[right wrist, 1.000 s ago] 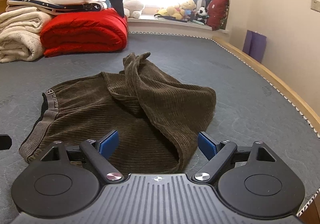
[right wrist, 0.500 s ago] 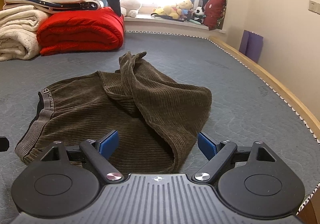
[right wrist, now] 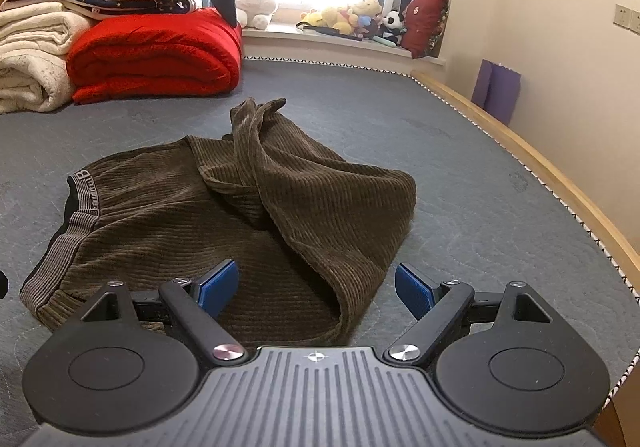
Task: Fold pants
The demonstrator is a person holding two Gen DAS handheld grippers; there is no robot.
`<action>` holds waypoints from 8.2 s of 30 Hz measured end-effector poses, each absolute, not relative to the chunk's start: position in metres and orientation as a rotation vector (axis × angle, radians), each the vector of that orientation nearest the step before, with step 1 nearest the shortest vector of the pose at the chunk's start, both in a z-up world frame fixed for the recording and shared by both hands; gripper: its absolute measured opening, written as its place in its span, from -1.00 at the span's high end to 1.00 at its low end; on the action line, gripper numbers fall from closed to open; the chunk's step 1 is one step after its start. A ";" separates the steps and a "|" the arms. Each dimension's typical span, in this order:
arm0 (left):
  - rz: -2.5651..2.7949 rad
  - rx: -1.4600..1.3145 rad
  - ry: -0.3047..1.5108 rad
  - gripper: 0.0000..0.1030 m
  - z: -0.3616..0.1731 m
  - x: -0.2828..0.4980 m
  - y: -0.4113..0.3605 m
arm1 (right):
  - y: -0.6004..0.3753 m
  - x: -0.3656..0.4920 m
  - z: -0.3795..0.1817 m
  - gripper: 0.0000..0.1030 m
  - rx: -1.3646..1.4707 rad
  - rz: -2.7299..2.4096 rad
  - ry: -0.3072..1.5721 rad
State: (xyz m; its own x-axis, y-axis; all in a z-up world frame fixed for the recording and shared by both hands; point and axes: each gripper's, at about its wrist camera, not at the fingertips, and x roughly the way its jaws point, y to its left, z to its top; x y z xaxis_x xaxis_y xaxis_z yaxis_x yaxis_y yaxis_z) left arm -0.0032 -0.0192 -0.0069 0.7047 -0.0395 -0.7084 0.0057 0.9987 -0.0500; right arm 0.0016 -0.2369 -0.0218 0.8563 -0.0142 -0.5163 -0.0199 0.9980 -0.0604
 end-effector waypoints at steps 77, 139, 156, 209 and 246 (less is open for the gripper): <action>-0.125 -0.674 1.138 -0.11 -0.141 0.188 0.120 | -0.196 0.111 -0.128 0.12 0.686 0.216 1.253; -0.063 -0.209 1.005 0.13 0.041 0.089 0.141 | -0.104 0.107 -0.032 -0.14 -0.146 0.470 0.865; -0.033 -0.163 1.040 -0.10 0.030 0.103 0.133 | -0.104 0.112 -0.032 0.75 -0.236 0.466 0.868; -0.083 -0.079 1.059 -0.29 0.020 0.121 0.098 | -0.173 0.156 -0.085 0.84 -0.509 0.308 0.952; -0.181 0.131 1.113 -0.31 -0.015 0.104 0.041 | -0.660 0.052 -0.158 0.22 0.934 -0.574 0.843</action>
